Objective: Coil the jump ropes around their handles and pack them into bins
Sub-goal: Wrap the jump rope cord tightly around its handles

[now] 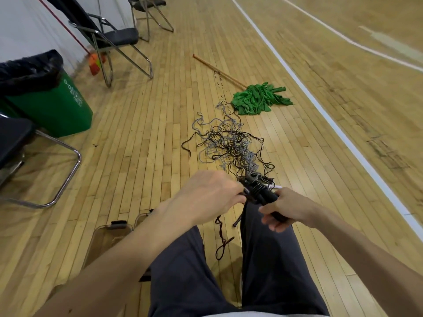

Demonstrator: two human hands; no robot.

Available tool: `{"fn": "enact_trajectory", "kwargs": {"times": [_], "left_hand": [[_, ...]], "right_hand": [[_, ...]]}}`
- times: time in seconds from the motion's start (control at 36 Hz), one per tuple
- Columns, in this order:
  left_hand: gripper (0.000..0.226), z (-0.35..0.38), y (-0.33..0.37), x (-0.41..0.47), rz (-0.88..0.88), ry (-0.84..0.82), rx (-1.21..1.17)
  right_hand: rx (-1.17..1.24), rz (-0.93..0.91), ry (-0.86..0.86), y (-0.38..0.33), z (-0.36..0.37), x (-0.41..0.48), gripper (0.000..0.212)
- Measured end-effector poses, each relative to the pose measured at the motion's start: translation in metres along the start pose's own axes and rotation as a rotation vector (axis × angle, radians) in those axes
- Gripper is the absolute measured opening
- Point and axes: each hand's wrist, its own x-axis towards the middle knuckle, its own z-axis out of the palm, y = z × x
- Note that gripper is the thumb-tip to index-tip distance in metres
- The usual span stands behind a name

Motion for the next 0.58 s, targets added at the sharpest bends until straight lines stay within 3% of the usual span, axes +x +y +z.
{"fn": "enact_trajectory", "kwargs": {"times": [0.11, 0.31, 0.44, 0.58], "left_hand": [[0.038, -0.02, -0.01, 0.002, 0.061, -0.017, 0.04], [0.036, -0.032, -0.025, 0.008, 0.092, 0.013, -0.035], [0.038, -0.039, -0.034, 0.018, 0.021, -0.074, -0.08], [0.045, -0.037, -0.044, 0.019, -0.048, -0.132, -0.16]], "right_hand": [[-0.191, 0.071, -0.244, -0.008, 0.008, -0.007, 0.018], [-0.323, 0.058, -0.318, -0.018, 0.028, -0.015, 0.014], [-0.457, 0.048, -0.409, -0.025, 0.048, -0.025, 0.029], [-0.578, 0.001, -0.513, -0.032, 0.057, -0.042, 0.018]]}}
